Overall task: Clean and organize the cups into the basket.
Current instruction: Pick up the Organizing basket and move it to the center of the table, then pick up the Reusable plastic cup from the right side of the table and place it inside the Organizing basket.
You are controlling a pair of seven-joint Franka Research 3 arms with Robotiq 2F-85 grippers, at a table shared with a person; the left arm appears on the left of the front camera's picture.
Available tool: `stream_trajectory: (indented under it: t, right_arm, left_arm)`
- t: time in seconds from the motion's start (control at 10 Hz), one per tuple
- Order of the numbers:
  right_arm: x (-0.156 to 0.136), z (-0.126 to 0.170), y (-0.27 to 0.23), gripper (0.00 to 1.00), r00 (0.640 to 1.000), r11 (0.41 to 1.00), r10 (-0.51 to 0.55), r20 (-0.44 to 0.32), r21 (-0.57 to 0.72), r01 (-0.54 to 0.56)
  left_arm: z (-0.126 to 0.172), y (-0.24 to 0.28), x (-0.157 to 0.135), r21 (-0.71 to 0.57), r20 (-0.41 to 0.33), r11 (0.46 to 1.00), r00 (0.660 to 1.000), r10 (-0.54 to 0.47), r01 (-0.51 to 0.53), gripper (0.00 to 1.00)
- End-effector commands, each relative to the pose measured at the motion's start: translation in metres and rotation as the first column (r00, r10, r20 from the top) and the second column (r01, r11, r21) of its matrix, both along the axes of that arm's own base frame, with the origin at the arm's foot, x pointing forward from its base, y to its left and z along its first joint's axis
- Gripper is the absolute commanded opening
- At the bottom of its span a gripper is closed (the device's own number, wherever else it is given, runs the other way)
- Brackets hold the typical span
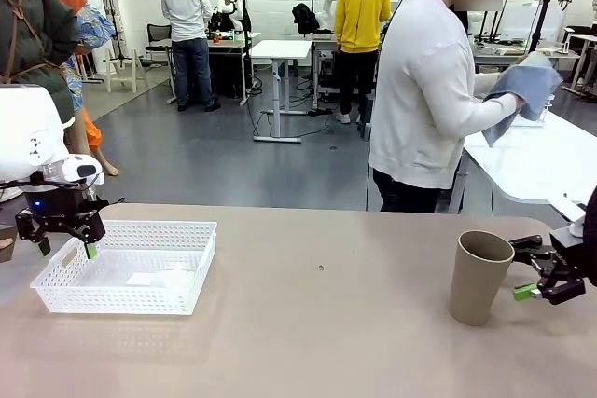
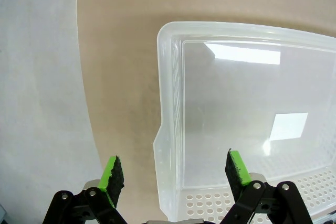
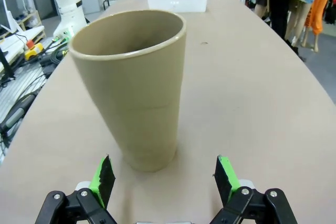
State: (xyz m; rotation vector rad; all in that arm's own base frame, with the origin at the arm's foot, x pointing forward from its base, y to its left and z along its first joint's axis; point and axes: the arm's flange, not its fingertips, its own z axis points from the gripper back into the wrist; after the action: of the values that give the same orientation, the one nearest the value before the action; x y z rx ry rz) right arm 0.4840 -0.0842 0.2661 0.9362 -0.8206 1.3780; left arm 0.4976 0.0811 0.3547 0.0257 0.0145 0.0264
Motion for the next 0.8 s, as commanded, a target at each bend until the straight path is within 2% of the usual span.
stream_trajectory:
  t: [0.0, 0.1, 0.6, 0.7]
  right_arm:
    - [0.011, -0.003, 0.007, 1.0, 0.998, 0.998, -0.057, -0.027, -0.026, 0.057]
    - [0.0, 0.0, 0.0, 1.0, 1.0, 1.0, 0.0, 0.0, 0.0, 0.0]
    - [0.002, -0.002, 0.001, 1.0, 1.0, 1.0, -0.012, -0.007, -0.003, 0.012]
    - [0.003, -0.004, 0.012, 1.0, 0.999, 0.999, 0.036, 0.011, -0.016, -0.036]
  left_arm:
    - [0.003, 0.002, -0.002, -0.022, 0.023, 1.0, 1.0, 0.007, -0.007, 1.0]
    - [0.0, 0.0, 0.0, 0.0, 0.0, 1.0, 1.0, 0.0, 0.0, 1.0]
    - [0.0, 0.0, 0.0, 0.0, 0.0, 1.0, 1.0, -0.001, 0.001, 1.0]
    - [0.0, 0.0, 0.008, -0.004, -0.008, 1.0, 1.0, 0.002, -0.002, 1.0]
